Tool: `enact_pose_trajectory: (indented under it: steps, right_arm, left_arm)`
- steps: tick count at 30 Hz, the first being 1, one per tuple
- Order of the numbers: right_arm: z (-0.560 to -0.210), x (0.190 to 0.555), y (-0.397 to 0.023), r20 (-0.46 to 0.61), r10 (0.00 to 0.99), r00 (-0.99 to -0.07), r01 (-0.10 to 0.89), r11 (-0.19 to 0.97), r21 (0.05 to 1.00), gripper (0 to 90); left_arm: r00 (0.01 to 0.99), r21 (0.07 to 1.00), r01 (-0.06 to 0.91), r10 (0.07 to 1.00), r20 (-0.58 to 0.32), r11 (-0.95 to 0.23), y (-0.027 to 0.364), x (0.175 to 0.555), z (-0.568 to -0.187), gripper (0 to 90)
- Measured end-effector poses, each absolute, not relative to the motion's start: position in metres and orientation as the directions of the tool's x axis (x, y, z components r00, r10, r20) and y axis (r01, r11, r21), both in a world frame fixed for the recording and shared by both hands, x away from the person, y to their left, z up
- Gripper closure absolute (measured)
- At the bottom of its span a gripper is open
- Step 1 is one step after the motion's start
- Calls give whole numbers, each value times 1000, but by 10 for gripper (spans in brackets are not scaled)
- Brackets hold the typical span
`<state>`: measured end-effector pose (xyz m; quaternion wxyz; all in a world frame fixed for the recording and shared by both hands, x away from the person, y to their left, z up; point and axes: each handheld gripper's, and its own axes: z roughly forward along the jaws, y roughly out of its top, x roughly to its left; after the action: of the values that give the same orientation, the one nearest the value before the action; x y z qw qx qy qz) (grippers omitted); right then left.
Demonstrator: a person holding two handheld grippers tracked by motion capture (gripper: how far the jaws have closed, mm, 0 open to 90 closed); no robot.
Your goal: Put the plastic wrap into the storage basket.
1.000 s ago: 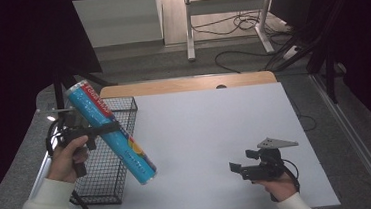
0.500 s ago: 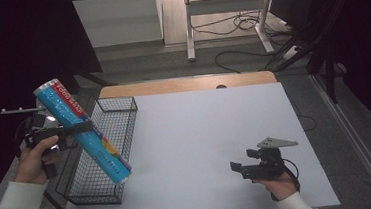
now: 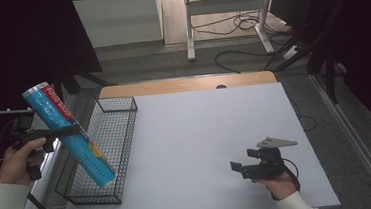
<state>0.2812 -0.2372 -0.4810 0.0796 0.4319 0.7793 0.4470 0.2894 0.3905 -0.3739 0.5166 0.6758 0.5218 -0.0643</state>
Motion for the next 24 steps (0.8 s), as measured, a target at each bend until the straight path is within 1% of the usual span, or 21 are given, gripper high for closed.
enact_pose_trajectory:
  steps: [5, 10, 11, 16, 20, 24]
  right_arm:
    - [-481, 281, -237, 261, 745, -614, 602, 228, 765, 133]
    - [-482, 281, -236, 260, 746, -614, 603, 230, 764, 133]
    - [-482, 281, -236, 256, 747, -614, 603, 234, 762, 134]
    - [-482, 282, -235, 247, 748, -617, 602, 245, 760, 133]
    - [-483, 283, -234, 247, 750, -614, 604, 244, 759, 133]
    - [-483, 284, -235, 241, 759, -605, 605, 241, 759, 133]
  left_arm:
    - [427, 614, 787, 667, -611, 60, 395, 293, -380, 318]
    - [418, 592, 806, 697, -582, 11, 391, 297, -389, 318]
    - [406, 581, 814, 717, -566, -2, 388, 300, -393, 318]
    - [389, 555, 831, 752, -532, -38, 380, 309, -405, 318]
    - [374, 523, 849, 785, -495, -74, 364, 322, -419, 318]
    - [357, 514, 855, 795, -491, -67, 357, 329, -420, 317]
